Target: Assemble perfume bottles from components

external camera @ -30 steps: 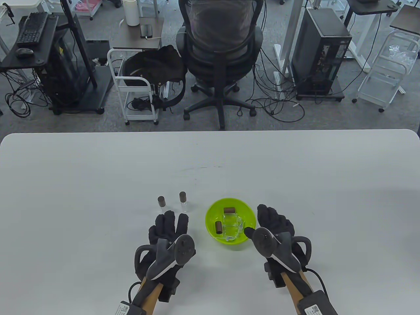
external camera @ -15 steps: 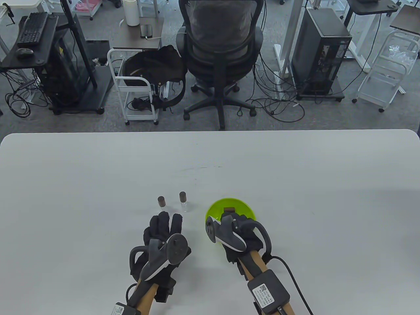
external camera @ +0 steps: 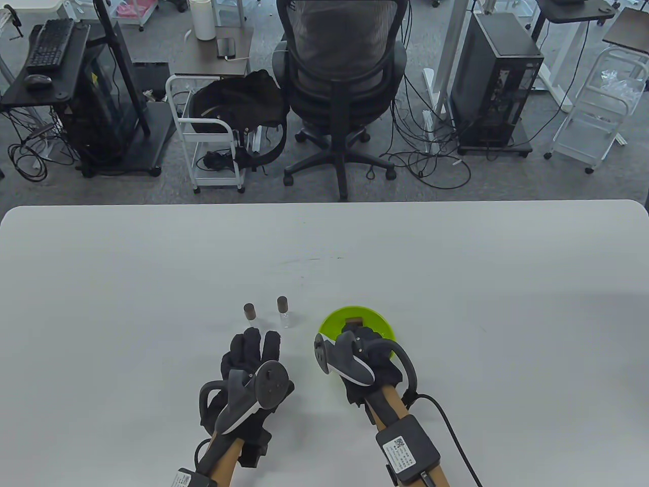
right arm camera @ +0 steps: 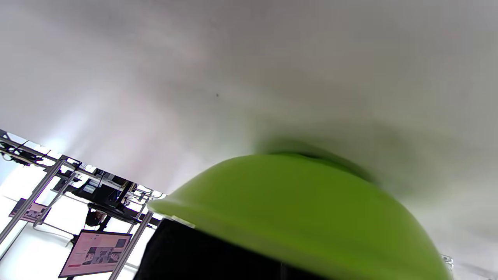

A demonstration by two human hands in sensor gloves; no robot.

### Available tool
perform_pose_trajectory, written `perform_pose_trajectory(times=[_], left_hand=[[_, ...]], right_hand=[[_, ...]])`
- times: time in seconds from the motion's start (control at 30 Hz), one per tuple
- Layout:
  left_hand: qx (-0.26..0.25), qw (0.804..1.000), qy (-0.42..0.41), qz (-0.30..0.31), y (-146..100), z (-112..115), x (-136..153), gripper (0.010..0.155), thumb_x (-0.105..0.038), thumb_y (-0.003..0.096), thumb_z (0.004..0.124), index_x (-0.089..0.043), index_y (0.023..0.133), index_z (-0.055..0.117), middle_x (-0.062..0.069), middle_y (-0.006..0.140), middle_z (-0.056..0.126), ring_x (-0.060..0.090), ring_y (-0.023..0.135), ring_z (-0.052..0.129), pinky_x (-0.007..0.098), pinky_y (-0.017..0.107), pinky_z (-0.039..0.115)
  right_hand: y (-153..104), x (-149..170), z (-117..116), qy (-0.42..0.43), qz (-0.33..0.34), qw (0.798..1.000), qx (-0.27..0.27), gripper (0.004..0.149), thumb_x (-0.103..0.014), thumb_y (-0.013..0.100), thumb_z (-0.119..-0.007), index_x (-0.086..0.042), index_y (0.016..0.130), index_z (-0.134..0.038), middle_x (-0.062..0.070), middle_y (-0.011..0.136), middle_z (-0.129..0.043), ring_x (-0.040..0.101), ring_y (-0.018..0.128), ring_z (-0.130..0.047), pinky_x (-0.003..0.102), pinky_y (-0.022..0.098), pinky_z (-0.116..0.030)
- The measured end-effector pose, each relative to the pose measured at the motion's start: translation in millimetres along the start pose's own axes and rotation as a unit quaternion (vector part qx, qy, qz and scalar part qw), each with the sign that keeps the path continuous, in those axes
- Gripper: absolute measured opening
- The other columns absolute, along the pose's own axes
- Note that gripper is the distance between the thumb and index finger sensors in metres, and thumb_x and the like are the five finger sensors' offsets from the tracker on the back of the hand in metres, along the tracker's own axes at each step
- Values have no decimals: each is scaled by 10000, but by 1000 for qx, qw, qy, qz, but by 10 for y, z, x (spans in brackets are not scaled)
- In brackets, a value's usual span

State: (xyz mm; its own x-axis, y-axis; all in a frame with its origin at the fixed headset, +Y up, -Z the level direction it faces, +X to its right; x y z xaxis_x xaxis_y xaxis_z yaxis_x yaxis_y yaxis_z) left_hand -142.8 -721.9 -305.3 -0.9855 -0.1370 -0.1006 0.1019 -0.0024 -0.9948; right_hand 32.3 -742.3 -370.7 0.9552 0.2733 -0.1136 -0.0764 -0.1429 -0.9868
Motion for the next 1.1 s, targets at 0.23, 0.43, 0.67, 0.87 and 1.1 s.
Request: perform_pose_trajectory(times=[0.23, 0.43, 0.67, 0.87, 1.1], left_hand=[[3, 1000, -2, 5, 4, 15, -7, 954, -604, 460, 770, -216, 1194, 301, 248, 1237, 307, 534, 1115, 418, 610, 820, 467], [8, 1000, -5, 6, 7, 27, -7, 938, -601, 468, 762, -222, 1193, 303, 246, 1235, 309, 530, 1112, 424, 602, 820, 473], [7, 1000, -8, 12, 13, 36, -20, 920, -601, 476, 750, -217, 1190, 316, 249, 1232, 311, 529, 1108, 430, 590, 823, 477], [5, 1000, -8, 15, 17, 43, -25, 916, -600, 476, 750, -216, 1190, 323, 247, 1232, 310, 529, 1108, 428, 590, 824, 475], [6, 1000, -10, 13, 17, 46, -19, 911, -599, 477, 749, -218, 1189, 328, 245, 1232, 312, 526, 1109, 428, 592, 823, 475]], right_hand=[[13, 115, 12, 72, 29, 996, -34, 578, -449, 625, -696, -319, 1139, -467, 247, 1037, -743, 365, 880, -899, 518, 656, -805], [8, 232, 25, 123, 55, 990, -35, 424, -344, 663, -617, -416, 1076, -547, 265, 1098, -672, 433, 882, -907, 531, 648, -824], [10, 335, 18, 168, 57, 984, -27, 415, -371, 643, -642, -312, 1054, -638, 273, 1093, -683, 425, 903, -918, 508, 668, -832], [30, 323, 15, 136, 48, 989, -26, 548, -402, 599, -728, -258, 1092, -536, 246, 1090, -694, 373, 913, -927, 475, 684, -836], [41, 290, 8, 99, 23, 995, -11, 509, -403, 643, -623, -242, 1108, -494, 95, 1117, -730, 333, 906, -878, 481, 654, -787]])
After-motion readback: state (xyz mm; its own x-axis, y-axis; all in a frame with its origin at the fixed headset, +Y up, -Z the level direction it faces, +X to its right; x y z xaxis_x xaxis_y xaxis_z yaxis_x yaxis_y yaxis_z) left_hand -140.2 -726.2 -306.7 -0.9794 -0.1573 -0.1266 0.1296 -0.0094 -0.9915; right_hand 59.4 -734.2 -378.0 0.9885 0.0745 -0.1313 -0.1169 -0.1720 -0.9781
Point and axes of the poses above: the tracker on the back of each hand, its own x axis roughly to the little-finger side, its own y axis roughly from the wrist to the fingertips, z = x × y, the point moved 2 cm from there along y, roughly from the wrist to the fingertips
